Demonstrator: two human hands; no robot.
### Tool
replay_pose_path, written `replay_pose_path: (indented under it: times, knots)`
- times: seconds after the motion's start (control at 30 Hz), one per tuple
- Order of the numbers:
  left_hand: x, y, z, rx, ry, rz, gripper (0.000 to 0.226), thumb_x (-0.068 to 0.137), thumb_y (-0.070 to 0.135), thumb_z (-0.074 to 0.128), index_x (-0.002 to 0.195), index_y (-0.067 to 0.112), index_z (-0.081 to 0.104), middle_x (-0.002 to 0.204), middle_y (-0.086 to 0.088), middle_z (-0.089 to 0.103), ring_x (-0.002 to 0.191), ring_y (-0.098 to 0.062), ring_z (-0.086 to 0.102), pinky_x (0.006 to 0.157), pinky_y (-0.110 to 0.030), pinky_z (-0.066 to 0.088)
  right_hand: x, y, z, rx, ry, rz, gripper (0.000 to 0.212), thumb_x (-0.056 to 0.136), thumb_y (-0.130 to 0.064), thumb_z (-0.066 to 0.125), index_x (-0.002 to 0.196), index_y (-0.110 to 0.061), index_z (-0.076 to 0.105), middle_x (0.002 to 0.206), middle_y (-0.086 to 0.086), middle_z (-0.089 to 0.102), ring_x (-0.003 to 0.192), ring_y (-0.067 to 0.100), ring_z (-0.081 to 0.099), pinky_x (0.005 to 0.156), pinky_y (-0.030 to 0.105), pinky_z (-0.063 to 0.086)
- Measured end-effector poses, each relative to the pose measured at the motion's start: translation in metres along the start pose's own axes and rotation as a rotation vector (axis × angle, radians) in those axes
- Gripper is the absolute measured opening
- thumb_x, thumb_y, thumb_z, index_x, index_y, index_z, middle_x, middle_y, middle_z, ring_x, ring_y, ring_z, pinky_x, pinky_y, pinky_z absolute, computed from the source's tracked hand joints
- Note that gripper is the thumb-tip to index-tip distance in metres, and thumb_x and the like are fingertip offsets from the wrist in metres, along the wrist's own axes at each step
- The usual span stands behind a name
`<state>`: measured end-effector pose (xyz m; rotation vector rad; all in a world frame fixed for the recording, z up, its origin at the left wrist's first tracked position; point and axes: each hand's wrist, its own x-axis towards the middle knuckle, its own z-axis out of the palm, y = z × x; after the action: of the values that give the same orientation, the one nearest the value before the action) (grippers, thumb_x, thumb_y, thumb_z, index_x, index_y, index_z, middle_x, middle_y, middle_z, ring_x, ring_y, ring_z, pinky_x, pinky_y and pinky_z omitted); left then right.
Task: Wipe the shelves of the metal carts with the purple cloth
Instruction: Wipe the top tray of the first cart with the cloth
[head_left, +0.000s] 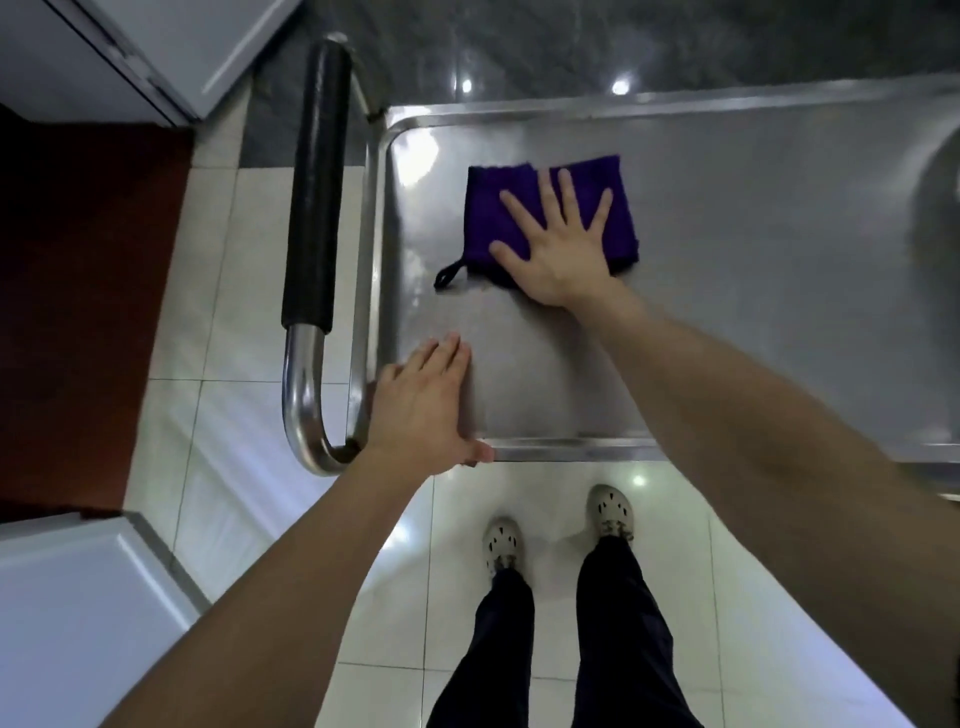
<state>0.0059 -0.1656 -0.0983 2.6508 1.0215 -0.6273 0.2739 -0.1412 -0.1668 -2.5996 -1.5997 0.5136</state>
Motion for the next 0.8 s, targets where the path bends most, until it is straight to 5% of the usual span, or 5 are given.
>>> replay_pose_path:
  times: [0.2,0.3,0.43,0.57,0.8]
  knots:
    - [-0.018,0.007,-0.03,-0.006,-0.063,0.068,0.096,0.08,0.062,0.084,0.158,0.022,0.044,0.162,-0.001,0.041,0.153,-0.028,0.04,0.119,-0.049,0.043,-0.172,-0.01,0.054,-0.083,0.0,-0.048,0.076,0.106,-0.077,0.013,0.172,-0.042,-0.001,0.18,0.004,-0.02,0.165,0.029,-0.022,0.125,0.074,-0.009]
    - [-0.03,-0.012,-0.045,0.035,0.249,0.155,0.036,0.091,0.025,0.072,0.127,0.023,0.072,0.133,0.0,0.065,0.13,-0.027,0.059,0.116,-0.045,0.043,-0.202,-0.008,0.06,-0.12,-0.035,-0.027,0.078,0.105,-0.079,0.01,0.171,-0.044,-0.01,0.178,0.003,-0.028,0.163,0.028,-0.028,0.125,0.073,-0.011]
    - [-0.043,-0.069,-0.062,-0.093,0.771,-0.014,0.053,0.101,0.034,0.056,0.154,0.026,0.051,0.164,-0.014,0.039,0.154,-0.034,0.037,0.126,-0.052,0.031,-0.211,-0.027,0.059,-0.088,-0.066,0.007,0.079,0.102,-0.083,0.01,0.168,-0.048,-0.016,0.176,0.006,-0.032,0.161,0.032,-0.032,0.123,0.075,-0.013]
    - [-0.044,-0.086,-0.041,-0.571,0.518,-0.225,0.077,0.112,0.042,0.05,0.172,0.041,0.001,0.174,-0.009,0.021,0.14,-0.038,0.056,0.108,-0.052,0.056,-0.213,-0.084,0.074,-0.069,-0.103,-0.119,0.082,0.097,-0.09,0.003,0.167,-0.052,-0.014,0.176,0.009,-0.033,0.16,0.035,-0.034,0.12,0.078,-0.015]
    - [-0.031,-0.101,-0.032,-0.693,0.606,-0.137,0.076,0.114,0.026,0.051,0.173,0.038,0.006,0.161,-0.007,0.041,0.115,-0.026,0.066,0.094,-0.044,0.061,-0.092,-0.116,0.055,-0.041,-0.079,-0.103,0.081,0.097,-0.091,0.011,0.167,-0.055,-0.009,0.179,0.01,-0.021,0.162,0.038,-0.029,0.118,0.079,-0.016]
